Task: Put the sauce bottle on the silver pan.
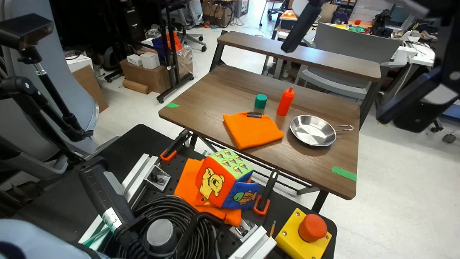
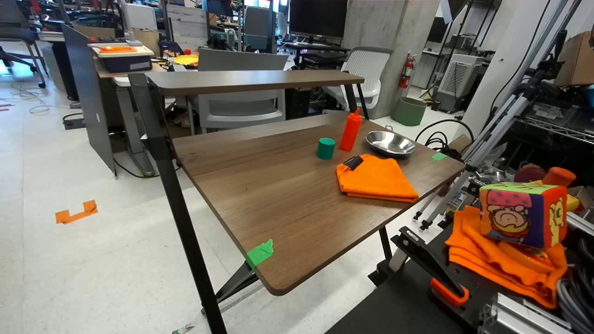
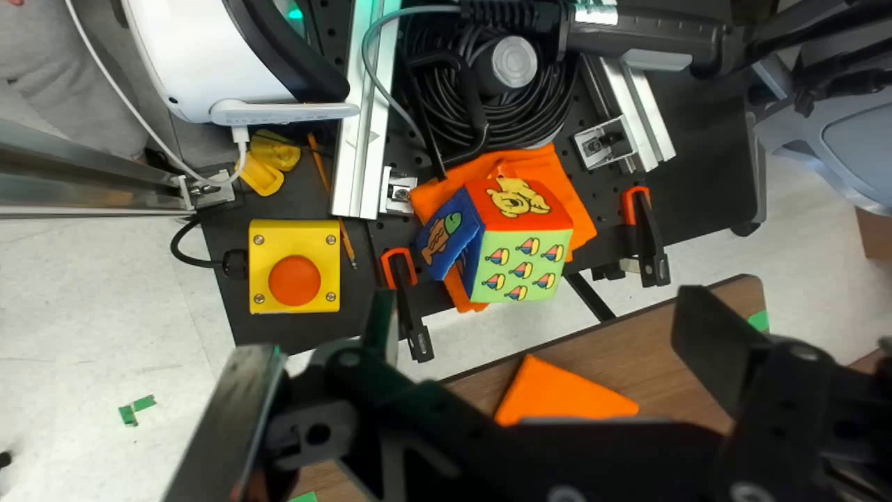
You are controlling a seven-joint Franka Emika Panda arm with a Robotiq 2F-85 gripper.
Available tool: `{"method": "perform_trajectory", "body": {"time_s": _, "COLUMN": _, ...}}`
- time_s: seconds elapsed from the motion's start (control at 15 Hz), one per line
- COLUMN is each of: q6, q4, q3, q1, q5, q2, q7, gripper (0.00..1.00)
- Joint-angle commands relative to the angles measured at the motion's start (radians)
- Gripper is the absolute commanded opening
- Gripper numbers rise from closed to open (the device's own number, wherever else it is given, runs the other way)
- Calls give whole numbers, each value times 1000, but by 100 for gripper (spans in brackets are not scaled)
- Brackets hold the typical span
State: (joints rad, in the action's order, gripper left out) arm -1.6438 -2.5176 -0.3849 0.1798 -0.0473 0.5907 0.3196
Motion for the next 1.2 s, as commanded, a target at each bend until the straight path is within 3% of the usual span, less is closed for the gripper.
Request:
{"method": "perform_trajectory", "body": {"time_s": 0.0, "q6": -124, "q4": 65, "q3": 64, "q1": -6, "q5": 35, "q2": -139, "q7": -97, "gripper": 100}}
{"method": "perform_trajectory", "body": {"time_s": 0.13, "q6": -240, "q4": 101, "q3": 98, "q1": -18, "q5": 55, "q2": -227, "q7": -157, "gripper": 89}}
{"method": "perform_trajectory", "body": {"time_s": 0.27, "q6": -324, "q4": 158, "q3": 133, "q1": -32, "q5": 75, "q2": -330, "q7": -214, "gripper": 100}}
{"method": "perform_trajectory", "body": {"time_s": 0.93, "q6": -463, "q4": 540, "q3": 257, "q1": -80, "q5": 196, "q2": -774, "q7": -499, "gripper": 100}}
{"method": "perform_trajectory", "body": {"time_s": 1.13, "q6": -496, "q4": 628, "q3": 275, "q1": -99, "q5": 184, "q2": -882, "q7": -574, "gripper": 100}}
